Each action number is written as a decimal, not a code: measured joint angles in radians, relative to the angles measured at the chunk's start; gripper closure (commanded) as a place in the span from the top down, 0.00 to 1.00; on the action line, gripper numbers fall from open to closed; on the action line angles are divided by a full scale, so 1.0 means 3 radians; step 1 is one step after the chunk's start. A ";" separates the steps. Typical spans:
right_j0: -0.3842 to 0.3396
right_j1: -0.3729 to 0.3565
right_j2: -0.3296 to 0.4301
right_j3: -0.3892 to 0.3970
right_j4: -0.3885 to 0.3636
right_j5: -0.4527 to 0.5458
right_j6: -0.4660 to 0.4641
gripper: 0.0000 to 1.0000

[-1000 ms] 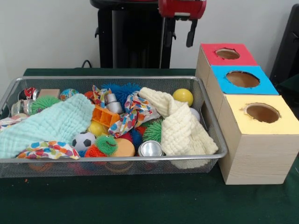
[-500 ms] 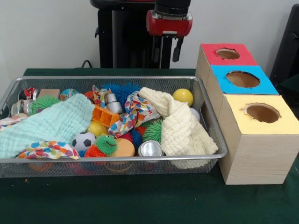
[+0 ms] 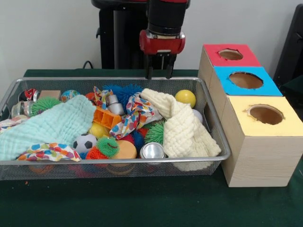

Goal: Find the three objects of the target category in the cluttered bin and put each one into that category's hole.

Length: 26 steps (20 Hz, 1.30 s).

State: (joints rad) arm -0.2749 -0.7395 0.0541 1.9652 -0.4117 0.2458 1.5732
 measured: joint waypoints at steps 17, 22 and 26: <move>0.0095 0.0463 0.0004 -0.0334 -0.0448 -0.0266 0.0000 1.00; 0.0260 0.0559 -0.0119 -0.0445 -0.0561 -0.0340 0.0000 1.00; 0.0383 0.0573 -0.0219 -0.0504 -0.0658 -0.0380 0.0000 1.00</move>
State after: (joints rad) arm -0.1600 -0.5676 -0.0115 1.8139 -0.6089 0.1318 1.5732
